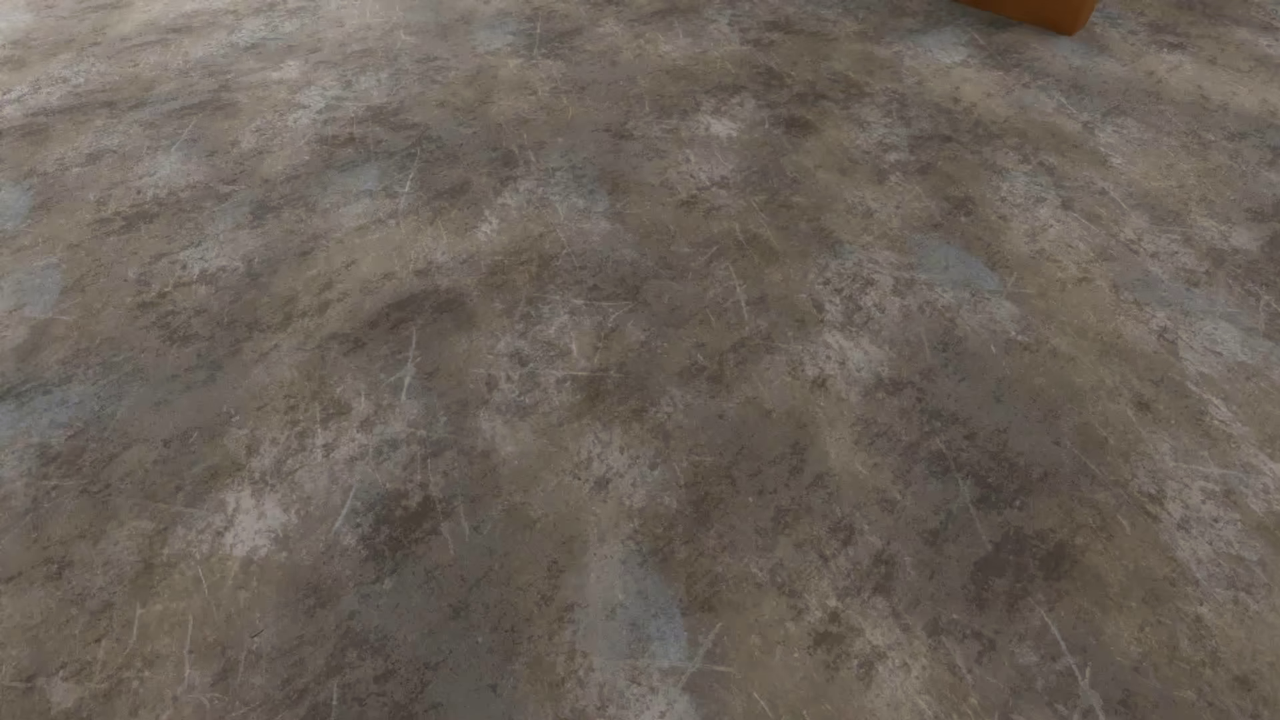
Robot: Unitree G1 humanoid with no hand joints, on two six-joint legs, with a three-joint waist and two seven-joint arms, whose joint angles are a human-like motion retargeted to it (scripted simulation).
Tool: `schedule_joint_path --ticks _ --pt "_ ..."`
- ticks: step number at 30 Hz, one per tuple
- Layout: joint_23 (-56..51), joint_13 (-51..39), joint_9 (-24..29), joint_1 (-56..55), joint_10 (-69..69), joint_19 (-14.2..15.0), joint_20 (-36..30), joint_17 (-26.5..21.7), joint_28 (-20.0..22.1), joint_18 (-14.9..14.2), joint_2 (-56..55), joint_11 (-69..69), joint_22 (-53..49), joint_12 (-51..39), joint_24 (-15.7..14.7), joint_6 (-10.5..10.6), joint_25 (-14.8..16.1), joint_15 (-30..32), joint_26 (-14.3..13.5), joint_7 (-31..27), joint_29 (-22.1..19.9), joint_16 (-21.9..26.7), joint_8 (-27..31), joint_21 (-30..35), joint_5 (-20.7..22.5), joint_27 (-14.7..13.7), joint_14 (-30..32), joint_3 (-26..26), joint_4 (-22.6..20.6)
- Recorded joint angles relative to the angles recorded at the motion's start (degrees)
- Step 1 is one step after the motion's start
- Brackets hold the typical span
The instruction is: Move towards the armchair
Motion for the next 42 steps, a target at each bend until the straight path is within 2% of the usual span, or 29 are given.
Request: schedule_joint_path --ticks 2,3,4,7,9,11,12,15,18,20,21,22,23,24,25,26,27,29,31,32,34,35,36,37,38,39,40,41,42 --pt "-0.18 -0.17 -0.08 -0.41 -1.66 0.0 0.59 0.09 0.0 0.0 -1.06 1.09 0.42 0.21 0.0 -0.55 0.0 2.66 0.0 0.0 0.0 0.22 0.0 0.39 0.15 0.0 1.97 -0.4 -0.13" --pt "-1.22 0.25 0.3 -0.11 13.97 0.0 -0.04 -0.23 0.0 0.0 -0.48 1.33 0.15 0.51 0.0 -0.73 0.0 3.04 0.0 0.0 0.0 0.34 0.0 0.74 0.17 0.0 -5.45 -0.39 -0.63" --pt "-1.37 0.25 -0.17 -1.08 14.6 0.0 0.36 -0.22 0.0 0.0 -1.12 2.01 0.59 0.93 0.0 -1.03 0.0 3.27 0.0 0.0 0.0 0.53 0.0 1.1 0.44 0.0 -13.0 1.14 -1.13" --pt "-5.31 -0.07 3.28 -10.95 32.02 0.0 2.63 -1.76 0.0 0.0 2.29 3.43 -0.9 1.84 0.0 0.31 0.0 1.76 0.0 0.0 0.0 0.48 0.0 0.34 2.25 0.0 -15.31 3.03 0.38" --pt "-8.9 -0.62 4.85 -18.46 43.21 0.0 3.85 -2.32 0.0 0.0 5.36 2.92 -2.34 2.76 0.0 0.64 0.0 -2.21 0.0 0.0 0.0 0.23 0.0 -1.38 2.03 0.0 -15.66 6.47 0.92" --pt "-8.34 -2.87 4.81 -24.53 41.6 0.0 3.7 -0.37 0.0 0.0 8.09 1.08 -1.99 4.19 0.0 -1.68 0.0 -6.39 0.0 0.0 0.0 1.08 0.0 -2.65 -0.56 0.0 -14.7 11.49 0.34" --pt "-12.1 -2.46 4.81 -28.15 39.43 0.0 3.71 -1.78 0.0 0.0 10.35 -0.32 -1.54 5.03 0.0 -1.29 0.0 -8.9 0.0 0.0 0.0 0.94 0.0 -3.55 -0.54 0.0 -12.8 12.23 1.12" --pt "-13.0 -5.75 6.23 -34.64 29.78 0.0 2.11 -2.28 0.0 0.0 17.37 -2.15 1.88 5.54 0.0 -1.65 0.0 -16.97 0.0 0.0 0.0 1.12 0.0 -1.17 -1.49 0.0 -5.21 13.81 2.67" --pt "-12.61 -8.06 6.01 -38.59 24.73 0.0 -0.67 -2.22 0.0 0.0 22.96 -2.57 4.39 5.41 0.0 -1.62 0.0 -18.3 0.0 0.0 0.0 1.22 0.0 1.24 -2.42 0.0 -5.61 16.13 3.49" --pt "-9.0 -6.95 5.28 -39.6 30.87 0.0 1.47 -1.6 0.0 0.0 25.36 -1.12 5.71 6.5 0.0 -2.14 0.0 -13.63 0.0 0.0 0.0 1.06 0.0 -0.38 -4.31 0.0 -6.74 18.33 3.54" --pt "-7.52 -5.49 4.69 -40.45 34.29 0.0 1.29 -1.37 0.0 0.0 24.36 2.0 6.32 6.21 0.0 -2.85 0.0 -7.94 0.0 0.0 0.0 1.13 0.0 1.35 -4.56 0.0 -7.46 19.12 3.26" --pt "-4.48 -4.92 4.81 -38.72 37.52 0.0 0.29 -0.88 0.0 0.0 23.52 7.38 7.54 5.92 0.0 -4.09 0.0 0.65 0.0 0.0 0.0 1.16 0.0 2.47 -6.42 0.0 -9.25 18.84 1.58" --pt "-2.27 -3.6 4.68 -36.41 39.13 0.0 -0.05 -0.64 0.0 0.0 20.3 15.91 8.02 5.43 0.0 -3.62 0.0 10.75 0.0 0.0 0.0 1.11 0.0 3.34 -6.64 0.0 -11.69 17.71 0.65" --pt "0.5 -2.93 4.67 -33.17 38.67 0.0 0.42 -0.56 0.0 0.0 14.61 27.6 7.45 4.97 0.0 -2.75 0.0 17.8 0.0 0.0 0.0 0.52 0.0 3.71 -6.62 0.0 -13.66 15.87 -0.59" --pt "0.27 -1.82 5.66 -29.24 38.27 0.0 0.43 -1.18 0.0 0.0 8.36 40.3 5.53 4.62 0.0 -2.7 0.0 19.24 0.0 0.0 0.0 0.75 0.0 4.64 -6.93 0.0 -15.54 14.57 -1.55" --pt "0.77 -0.45 6.3 -24.62 36.39 0.0 0.72 -1.2 0.0 0.0 2.48 48.88 3.69 3.93 0.0 -1.88 0.0 17.44 0.0 0.0 0.0 0.41 0.0 3.47 -6.86 0.0 -17.0 11.45 -2.89" --pt "0.59 1.19 6.21 -19.79 33.81 0.0 0.56 -0.84 0.0 0.0 -3.77 52.32 1.71 3.37 0.0 -0.92 0.0 16.3 0.0 0.0 0.0 0.43 0.0 1.83 -5.98 0.0 -17.75 7.97 -2.81" --pt "1.91 1.8 7.34 -9.18 25.83 0.0 2.68 -1.35 0.0 0.0 -14.2 42.75 -2.68 2.09 0.0 0.84 0.0 18.24 0.0 0.0 0.0 0.74 0.0 3.86 -4.46 0.0 -16.6 1.7 -2.81" --pt "0.74 4.15 7.16 1.1 18.9 0.0 3.03 -2.0 0.0 0.0 -20.65 21.33 -6.93 1.21 0.0 2.15 0.0 25.35 0.0 0.0 0.0 1.62 0.0 2.72 -4.47 0.0 -17.78 -3.6 -2.05" --pt "0.52 4.45 6.57 5.09 16.77 0.0 3.54 -2.02 0.0 0.0 -23.28 11.55 -8.99 0.42 0.0 2.34 0.0 22.29 0.0 0.0 0.0 2.32 0.0 2.54 -4.75 0.0 -19.15 -5.67 -1.69" --pt "-0.17 5.36 5.98 12.04 15.49 0.0 3.62 -2.46 0.0 0.0 -26.88 2.05 -11.04 -1.63 0.0 2.68 0.0 1.05 0.0 0.0 0.0 3.39 0.0 2.62 -5.57 0.0 -22.07 -8.49 -0.89" --pt "-0.07 5.16 5.76 12.58 16.14 0.0 4.34 -2.25 0.0 0.0 -27.4 4.39 -11.25 -3.1 0.0 2.96 0.0 0.77 0.0 0.0 0.0 3.3 0.0 1.61 -7.41 0.0 -21.86 -9.7 -0.97" --pt "0.4 5.86 6.16 15.8 17.81 0.0 4.95 -2.32 0.0 0.0 -29.36 4.13 -10.21 -2.65 0.0 3.11 0.0 10.76 0.0 0.0 0.0 3.06 0.0 2.23 -6.04 0.0 -20.71 -11.49 0.1" --pt "0.86 5.57 5.51 14.92 21.35 0.0 6.37 -1.93 0.0 0.0 -31.74 9.13 -9.41 -2.08 0.0 3.71 0.0 22.1 0.0 0.0 0.0 2.67 0.0 2.11 -6.02 0.0 -15.9 -12.77 1.29" --pt "2.36 5.72 4.85 13.7 27.54 0.0 6.69 -1.76 0.0 0.0 -31.86 13.64 -7.23 -1.44 0.0 5.69 0.0 27.26 0.0 0.0 0.0 1.43 0.0 2.22 -3.69 0.0 -7.01 -11.57 3.67" --pt "3.5 5.12 4.32 10.51 37.29 0.0 6.09 -1.59 0.0 0.0 -29.68 16.29 -4.96 -0.15 0.0 5.77 0.0 26.96 0.0 0.0 0.0 1.21 0.0 3.66 -1.6 0.0 2.23 -9.16 3.93" --pt "3.84 4.43 3.78 4.05 49.14 0.0 4.21 -1.27 0.0 0.0 -26.92 17.18 -3.83 0.62 0.0 5.79 0.0 25.37 0.0 0.0 0.0 1.49 0.0 3.84 1.02 0.0 6.41 -7.11 4.95" --pt "4.58 3.92 3.52 -2.42 59.73 0.0 5.1 -0.34 0.0 0.0 -22.68 16.3 -4.37 2.36 0.0 6.39 0.0 21.56 0.0 0.0 0.0 1.22 0.0 0.08 3.11 0.0 1.54 -4.96 6.54" --pt "3.78 3.02 4.45 -6.92 64.22 0.0 4.08 -0.6 0.0 0.0 -15.38 13.31 -3.46 2.81 0.0 5.36 0.0 17.11 0.0 0.0 0.0 1.27 0.0 -0.19 3.4 0.0 -6.38 -2.13 5.57"
